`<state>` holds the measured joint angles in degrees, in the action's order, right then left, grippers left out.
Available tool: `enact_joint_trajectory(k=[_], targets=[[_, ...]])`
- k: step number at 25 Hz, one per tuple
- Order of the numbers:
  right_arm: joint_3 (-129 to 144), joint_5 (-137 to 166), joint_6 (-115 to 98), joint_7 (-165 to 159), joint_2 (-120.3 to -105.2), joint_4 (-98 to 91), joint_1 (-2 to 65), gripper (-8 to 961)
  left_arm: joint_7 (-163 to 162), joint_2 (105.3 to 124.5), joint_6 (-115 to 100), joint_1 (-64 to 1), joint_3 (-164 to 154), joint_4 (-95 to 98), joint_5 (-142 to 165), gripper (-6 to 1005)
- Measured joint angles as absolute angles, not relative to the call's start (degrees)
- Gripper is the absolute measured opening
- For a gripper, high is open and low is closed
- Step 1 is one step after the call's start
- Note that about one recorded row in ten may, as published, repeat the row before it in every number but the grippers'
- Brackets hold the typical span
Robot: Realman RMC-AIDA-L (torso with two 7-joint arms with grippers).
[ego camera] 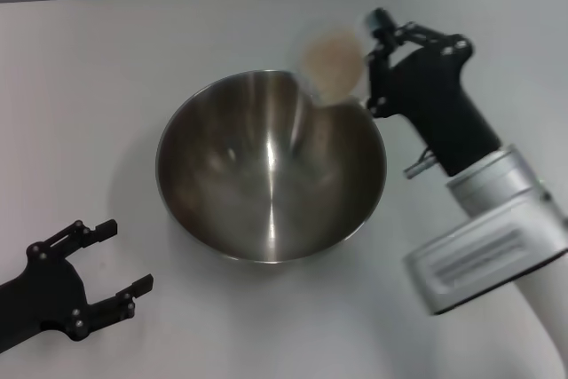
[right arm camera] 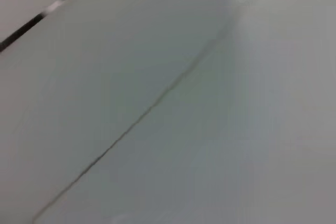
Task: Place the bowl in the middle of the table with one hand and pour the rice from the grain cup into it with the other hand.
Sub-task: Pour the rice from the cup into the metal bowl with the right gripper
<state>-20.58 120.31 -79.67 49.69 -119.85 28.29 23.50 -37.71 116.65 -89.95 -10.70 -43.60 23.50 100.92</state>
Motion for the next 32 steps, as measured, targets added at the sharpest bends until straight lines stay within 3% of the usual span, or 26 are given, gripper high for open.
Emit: enact_joint_trajectory(k=[18, 32], targets=[[-16.34, 127.76, -74.13, 121.51, -119.89, 28.74, 24.78, 33, -37.7, 116.63, -89.45, -11.63, -43.99, 23.2, 101.08, 830], [-15.87, 133.85, -72.83, 146.87, -119.88, 27.87, 26.3, 42, -38.32, 116.63, -89.38, -11.99, -44.04, 23.34, 101.1, 829]])
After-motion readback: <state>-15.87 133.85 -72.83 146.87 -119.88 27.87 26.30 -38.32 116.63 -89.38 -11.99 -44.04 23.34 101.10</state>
